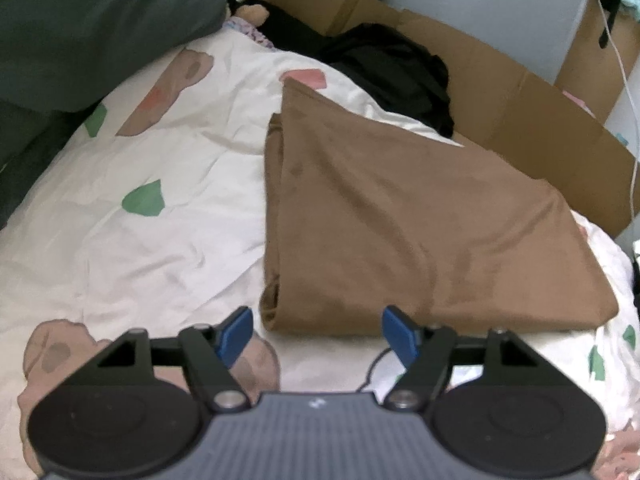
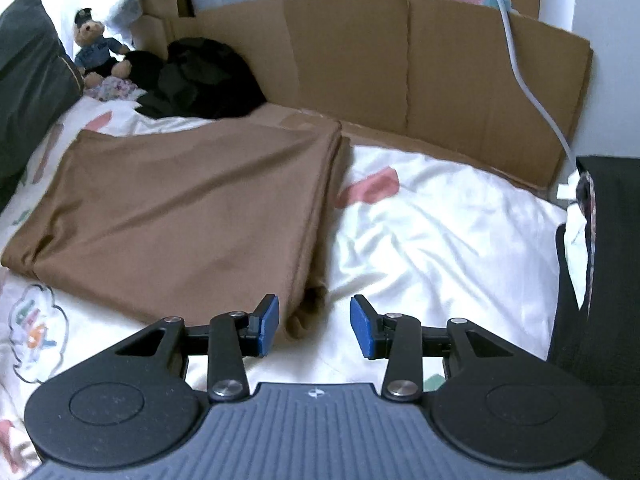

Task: Fold clothes
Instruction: 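Open both tools and press the folded shirt flat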

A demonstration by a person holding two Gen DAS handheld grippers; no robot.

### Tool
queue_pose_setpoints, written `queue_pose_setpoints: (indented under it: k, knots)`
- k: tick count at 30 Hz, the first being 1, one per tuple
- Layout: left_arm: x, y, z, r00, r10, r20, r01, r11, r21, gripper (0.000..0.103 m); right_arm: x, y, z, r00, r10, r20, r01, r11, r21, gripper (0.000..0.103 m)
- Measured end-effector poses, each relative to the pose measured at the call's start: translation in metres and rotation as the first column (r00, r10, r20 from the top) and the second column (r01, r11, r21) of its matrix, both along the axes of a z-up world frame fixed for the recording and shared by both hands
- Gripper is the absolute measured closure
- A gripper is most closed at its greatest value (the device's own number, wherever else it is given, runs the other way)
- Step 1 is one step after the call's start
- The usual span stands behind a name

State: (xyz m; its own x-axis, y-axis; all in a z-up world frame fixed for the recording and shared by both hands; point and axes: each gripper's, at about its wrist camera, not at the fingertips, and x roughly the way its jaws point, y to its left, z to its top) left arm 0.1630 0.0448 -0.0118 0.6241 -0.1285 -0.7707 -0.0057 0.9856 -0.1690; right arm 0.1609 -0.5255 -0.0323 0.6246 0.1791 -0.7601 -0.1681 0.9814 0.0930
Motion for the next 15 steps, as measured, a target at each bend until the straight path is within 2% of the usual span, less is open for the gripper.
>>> queue_pose_setpoints:
  k: [7, 12, 15]
  knots:
    - [0.008, 0.007, -0.011, 1.000, 0.013, -0.010, -0.013, 1.000, -0.004, 0.029, 0.004, 0.006, -0.005, 0.999, 0.037, -0.022, -0.037, 0.999, -0.006, 0.059]
    - [0.012, 0.005, -0.018, 1.000, -0.025, -0.019, 0.026, 1.000, 0.005, 0.031, 0.009, 0.017, -0.016, 0.997, 0.061, -0.054, -0.062, 0.998, -0.019, 0.059]
    - [0.013, 0.005, -0.022, 0.999, -0.034, -0.021, 0.035, 0.999, 0.012, 0.032, 0.014, 0.018, -0.022, 0.996, 0.045, -0.078, -0.044, 0.999, 0.009, 0.059]
